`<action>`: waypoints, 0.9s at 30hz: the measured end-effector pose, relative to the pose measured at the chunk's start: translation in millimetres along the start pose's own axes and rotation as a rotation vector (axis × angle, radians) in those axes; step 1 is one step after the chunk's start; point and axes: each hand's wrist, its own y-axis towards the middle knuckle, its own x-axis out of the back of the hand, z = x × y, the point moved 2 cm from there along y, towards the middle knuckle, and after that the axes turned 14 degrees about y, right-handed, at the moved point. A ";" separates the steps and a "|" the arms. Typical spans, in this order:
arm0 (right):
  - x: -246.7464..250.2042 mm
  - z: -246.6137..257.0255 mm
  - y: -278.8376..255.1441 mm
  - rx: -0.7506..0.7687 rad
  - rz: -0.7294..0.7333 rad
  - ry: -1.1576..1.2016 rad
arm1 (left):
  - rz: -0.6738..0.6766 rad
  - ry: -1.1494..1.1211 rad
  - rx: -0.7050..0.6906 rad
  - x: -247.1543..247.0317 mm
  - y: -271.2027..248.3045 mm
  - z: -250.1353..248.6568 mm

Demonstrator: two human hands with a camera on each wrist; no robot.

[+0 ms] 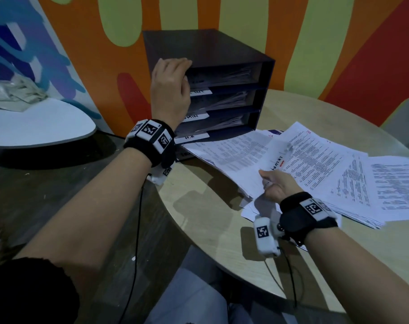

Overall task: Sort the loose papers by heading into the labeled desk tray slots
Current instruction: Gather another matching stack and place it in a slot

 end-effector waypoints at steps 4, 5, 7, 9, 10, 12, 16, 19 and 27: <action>-27.6 -9.4 17.3 0.054 -0.082 -0.022 | -0.076 -0.004 -0.026 -5.1 -0.2 4.5; -36.7 -10.8 18.1 0.059 -0.078 -0.024 | -0.097 -0.006 -0.027 -6.3 -0.4 4.9; -54.6 -12.4 17.5 0.048 -0.064 -0.045 | -0.137 -0.016 -0.028 -8.5 -1.8 4.7; -71.0 -13.3 21.8 0.030 -0.052 -0.043 | -0.161 -0.022 -0.030 -10.7 -2.0 5.5; -77.5 -13.9 25.3 0.037 -0.055 -0.070 | -0.169 -0.022 -0.033 -11.8 -1.7 6.6; -91.1 -17.3 31.1 0.027 -0.040 -0.062 | -0.181 -0.023 -0.042 -13.3 -1.1 8.8; -114.1 -26.4 41.2 0.005 -0.008 -0.132 | -0.201 -0.016 -0.046 -15.4 -2.5 9.0; -133.3 -34.7 44.6 -0.025 0.067 -0.302 | -0.202 -0.011 -0.036 -15.3 -3.2 8.8; -154.1 -37.3 60.4 0.000 0.052 -0.209 | -0.199 -0.005 -0.048 -17.0 -4.2 8.7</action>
